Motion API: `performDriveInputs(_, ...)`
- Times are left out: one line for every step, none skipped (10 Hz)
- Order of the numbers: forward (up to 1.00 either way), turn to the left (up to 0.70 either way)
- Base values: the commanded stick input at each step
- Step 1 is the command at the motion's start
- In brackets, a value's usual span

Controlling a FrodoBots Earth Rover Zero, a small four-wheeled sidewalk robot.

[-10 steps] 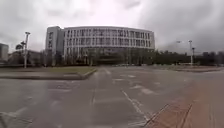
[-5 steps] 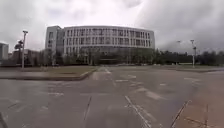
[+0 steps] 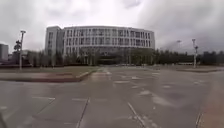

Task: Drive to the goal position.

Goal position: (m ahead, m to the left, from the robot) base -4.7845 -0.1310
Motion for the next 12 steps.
performDriveInputs(0.7, 0.0)
performDriveInputs(0.7, 0.0)
performDriveInputs(0.7, 0.0)
performDriveInputs(0.7, 0.0)
performDriveInputs(0.7, 0.0)
performDriveInputs(0.7, -0.13)
performDriveInputs(0.7, -0.24)
performDriveInputs(0.7, -0.32)
performDriveInputs(0.7, -0.35)
performDriveInputs(0.7, -0.06)
performDriveInputs(0.7, 0.0)
performDriveInputs(0.7, 0.0)
